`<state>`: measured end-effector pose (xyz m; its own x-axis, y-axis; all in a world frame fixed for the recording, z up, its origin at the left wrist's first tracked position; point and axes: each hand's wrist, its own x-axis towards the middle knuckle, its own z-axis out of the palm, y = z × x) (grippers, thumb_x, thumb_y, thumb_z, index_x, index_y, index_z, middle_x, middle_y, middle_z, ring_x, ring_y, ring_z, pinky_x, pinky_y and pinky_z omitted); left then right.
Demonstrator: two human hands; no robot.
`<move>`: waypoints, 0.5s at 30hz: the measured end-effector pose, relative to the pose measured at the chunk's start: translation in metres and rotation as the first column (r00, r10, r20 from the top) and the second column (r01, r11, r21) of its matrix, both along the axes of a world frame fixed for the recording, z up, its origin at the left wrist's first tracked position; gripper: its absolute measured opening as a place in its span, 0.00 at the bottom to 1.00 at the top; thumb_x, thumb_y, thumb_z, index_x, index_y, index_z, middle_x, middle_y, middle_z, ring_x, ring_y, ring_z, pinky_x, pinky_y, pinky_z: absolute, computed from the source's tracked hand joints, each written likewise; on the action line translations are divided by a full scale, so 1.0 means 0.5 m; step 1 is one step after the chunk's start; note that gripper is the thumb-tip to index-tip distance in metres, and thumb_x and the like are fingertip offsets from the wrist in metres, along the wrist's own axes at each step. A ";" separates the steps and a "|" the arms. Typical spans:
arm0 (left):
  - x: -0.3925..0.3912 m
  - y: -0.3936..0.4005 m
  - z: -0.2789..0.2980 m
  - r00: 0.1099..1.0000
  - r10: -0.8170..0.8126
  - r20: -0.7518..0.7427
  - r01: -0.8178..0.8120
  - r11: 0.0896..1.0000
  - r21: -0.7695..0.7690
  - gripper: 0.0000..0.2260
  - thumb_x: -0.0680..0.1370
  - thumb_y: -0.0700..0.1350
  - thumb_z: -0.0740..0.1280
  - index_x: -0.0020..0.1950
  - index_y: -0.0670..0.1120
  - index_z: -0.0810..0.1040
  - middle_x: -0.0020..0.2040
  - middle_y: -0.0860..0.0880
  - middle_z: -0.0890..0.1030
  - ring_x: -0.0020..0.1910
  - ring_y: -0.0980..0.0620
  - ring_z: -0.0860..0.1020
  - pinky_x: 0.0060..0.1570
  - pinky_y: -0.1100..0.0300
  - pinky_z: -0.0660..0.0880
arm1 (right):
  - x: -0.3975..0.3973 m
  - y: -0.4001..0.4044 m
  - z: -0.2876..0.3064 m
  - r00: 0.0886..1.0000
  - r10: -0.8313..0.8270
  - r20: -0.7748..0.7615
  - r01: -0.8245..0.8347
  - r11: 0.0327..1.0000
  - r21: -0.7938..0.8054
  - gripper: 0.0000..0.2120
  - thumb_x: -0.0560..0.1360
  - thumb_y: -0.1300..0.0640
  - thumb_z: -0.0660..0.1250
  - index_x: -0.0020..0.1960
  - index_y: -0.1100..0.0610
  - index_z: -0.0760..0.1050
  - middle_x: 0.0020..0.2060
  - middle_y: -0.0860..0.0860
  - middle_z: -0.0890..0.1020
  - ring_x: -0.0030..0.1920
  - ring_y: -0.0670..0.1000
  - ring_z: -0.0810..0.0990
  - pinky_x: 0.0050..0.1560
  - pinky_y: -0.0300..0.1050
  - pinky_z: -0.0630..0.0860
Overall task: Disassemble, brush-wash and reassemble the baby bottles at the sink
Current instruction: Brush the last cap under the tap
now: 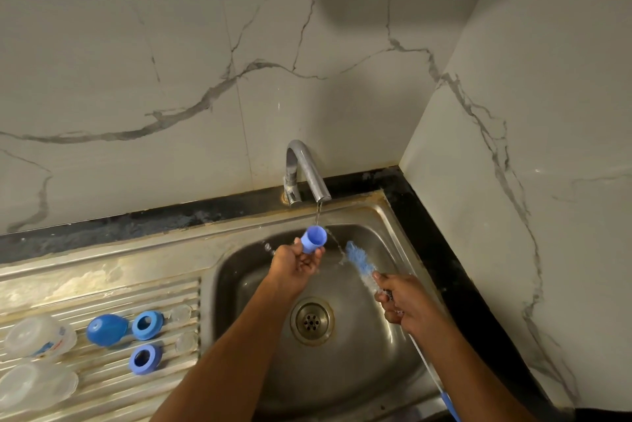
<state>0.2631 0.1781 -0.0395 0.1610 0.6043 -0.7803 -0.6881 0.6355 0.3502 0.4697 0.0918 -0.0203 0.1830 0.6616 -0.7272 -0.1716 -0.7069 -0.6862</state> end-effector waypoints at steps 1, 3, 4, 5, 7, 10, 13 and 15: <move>-0.001 0.000 -0.002 1.000 -0.006 -0.006 0.006 1.000 0.005 0.15 0.84 0.37 0.58 0.70 0.35 0.70 0.58 0.33 0.78 0.47 0.41 0.80 0.46 0.55 0.78 | -0.001 0.001 -0.001 1.000 -0.002 0.000 0.002 1.000 -0.003 0.10 0.80 0.57 0.66 0.55 0.61 0.81 0.28 0.53 0.73 0.24 0.47 0.63 0.22 0.37 0.57; -0.002 0.000 -0.002 0.998 -0.039 -0.047 0.039 0.999 0.014 0.14 0.83 0.38 0.59 0.68 0.36 0.72 0.57 0.33 0.79 0.48 0.41 0.80 0.45 0.53 0.78 | -0.003 0.002 -0.003 1.000 -0.006 0.001 0.006 1.000 -0.006 0.10 0.80 0.57 0.66 0.55 0.62 0.81 0.27 0.53 0.73 0.24 0.47 0.63 0.22 0.37 0.57; -0.002 -0.002 -0.003 0.997 -0.048 -0.060 0.049 0.999 0.018 0.13 0.84 0.40 0.61 0.66 0.36 0.73 0.57 0.34 0.80 0.50 0.41 0.81 0.47 0.53 0.79 | -0.006 0.002 -0.003 1.000 0.000 0.002 0.000 1.000 -0.006 0.10 0.80 0.57 0.66 0.55 0.62 0.81 0.27 0.53 0.73 0.24 0.47 0.63 0.23 0.37 0.57; -0.002 -0.002 -0.004 0.997 -0.040 -0.066 0.041 0.999 0.018 0.12 0.83 0.41 0.63 0.64 0.36 0.73 0.57 0.34 0.80 0.52 0.40 0.81 0.49 0.52 0.80 | -0.009 0.003 -0.002 1.000 0.007 0.003 -0.007 1.000 -0.006 0.09 0.80 0.57 0.66 0.55 0.61 0.81 0.27 0.53 0.72 0.24 0.46 0.63 0.23 0.37 0.57; -0.004 -0.003 -0.004 0.995 -0.037 -0.093 0.042 0.998 0.052 0.12 0.82 0.44 0.66 0.61 0.38 0.75 0.56 0.36 0.81 0.54 0.41 0.82 0.53 0.50 0.80 | -0.013 0.004 0.001 1.000 0.018 0.005 -0.018 1.000 -0.005 0.09 0.80 0.56 0.66 0.55 0.61 0.81 0.28 0.53 0.72 0.24 0.46 0.63 0.23 0.38 0.57; -0.004 -0.006 -0.005 0.973 -0.049 -0.224 0.080 0.988 0.131 0.09 0.79 0.43 0.71 0.55 0.40 0.76 0.52 0.38 0.83 0.52 0.41 0.83 0.56 0.46 0.80 | -0.015 0.004 0.001 0.998 0.041 0.040 -0.041 0.999 0.007 0.09 0.80 0.56 0.66 0.54 0.60 0.81 0.28 0.53 0.73 0.25 0.47 0.64 0.24 0.38 0.58; -0.004 -0.008 -0.015 0.920 0.013 -0.391 0.064 0.981 0.183 0.09 0.75 0.40 0.75 0.48 0.43 0.75 0.49 0.40 0.82 0.51 0.43 0.82 0.58 0.45 0.80 | -0.017 0.003 0.001 0.992 0.071 0.107 -0.074 0.997 0.030 0.08 0.80 0.55 0.66 0.52 0.59 0.82 0.28 0.53 0.74 0.25 0.47 0.64 0.24 0.39 0.58; -0.007 -0.010 -0.033 0.826 -0.003 -0.564 0.158 0.961 0.226 0.13 0.72 0.44 0.79 0.52 0.44 0.79 0.52 0.42 0.84 0.51 0.46 0.83 0.56 0.46 0.81 | -0.024 0.005 -0.003 0.986 0.091 0.142 -0.099 0.994 0.054 0.08 0.80 0.55 0.66 0.51 0.59 0.82 0.28 0.53 0.74 0.24 0.47 0.64 0.24 0.38 0.57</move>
<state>0.2597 0.1730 -0.0560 -0.1940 0.7956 -0.5740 -0.2778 0.5166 0.8099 0.4575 0.0942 -0.0219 0.2139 0.7231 -0.6568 -0.0053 -0.6715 -0.7409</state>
